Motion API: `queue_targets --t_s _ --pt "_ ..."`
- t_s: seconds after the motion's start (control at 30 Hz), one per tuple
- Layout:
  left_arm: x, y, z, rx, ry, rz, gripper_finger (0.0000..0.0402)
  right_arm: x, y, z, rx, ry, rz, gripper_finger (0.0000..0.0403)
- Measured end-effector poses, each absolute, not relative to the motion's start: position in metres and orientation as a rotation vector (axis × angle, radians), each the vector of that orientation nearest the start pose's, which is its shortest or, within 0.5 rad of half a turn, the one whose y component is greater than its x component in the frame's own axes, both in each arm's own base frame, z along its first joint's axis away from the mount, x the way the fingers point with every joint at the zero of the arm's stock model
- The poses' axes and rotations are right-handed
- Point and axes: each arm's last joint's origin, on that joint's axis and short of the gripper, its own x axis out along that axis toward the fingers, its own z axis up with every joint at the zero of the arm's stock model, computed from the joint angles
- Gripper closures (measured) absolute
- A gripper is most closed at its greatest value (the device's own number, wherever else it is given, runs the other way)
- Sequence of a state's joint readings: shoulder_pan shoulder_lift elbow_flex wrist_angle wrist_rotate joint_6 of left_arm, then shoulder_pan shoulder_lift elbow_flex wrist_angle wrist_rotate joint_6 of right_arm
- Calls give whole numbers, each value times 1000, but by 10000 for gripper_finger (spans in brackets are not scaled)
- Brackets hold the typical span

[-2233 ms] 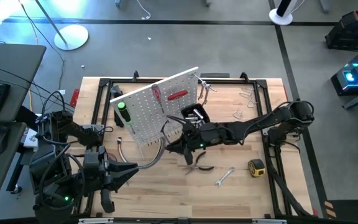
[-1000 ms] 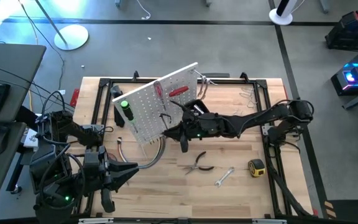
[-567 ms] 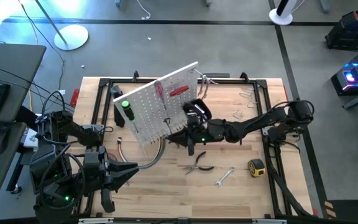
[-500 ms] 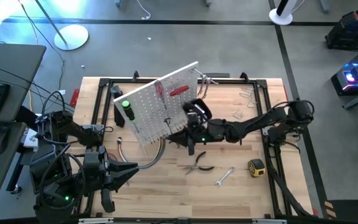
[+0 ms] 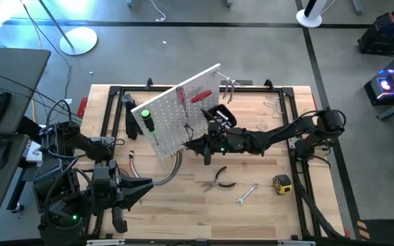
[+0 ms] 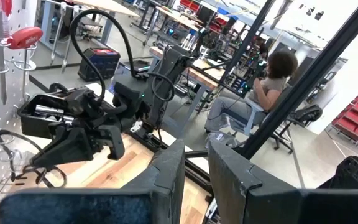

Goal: Hang tools onto peg board
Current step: Hang the safety glasses on the peg board

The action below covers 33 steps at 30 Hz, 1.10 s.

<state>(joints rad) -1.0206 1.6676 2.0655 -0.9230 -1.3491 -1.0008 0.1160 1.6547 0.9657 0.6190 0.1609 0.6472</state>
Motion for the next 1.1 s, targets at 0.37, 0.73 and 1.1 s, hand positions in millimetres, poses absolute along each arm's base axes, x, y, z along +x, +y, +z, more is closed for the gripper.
queue_targets --t_s 0.37,0.73,1.1 --pt "187 -252 479 -516 24 371 337 363 37 249 642 43 -123 355" --pt "187 -252 479 -519 25 368 337 361 38 255 712 1 -158 258" --pt "188 -253 478 -527 58 334 337 361 38 261 834 -65 -134 254"
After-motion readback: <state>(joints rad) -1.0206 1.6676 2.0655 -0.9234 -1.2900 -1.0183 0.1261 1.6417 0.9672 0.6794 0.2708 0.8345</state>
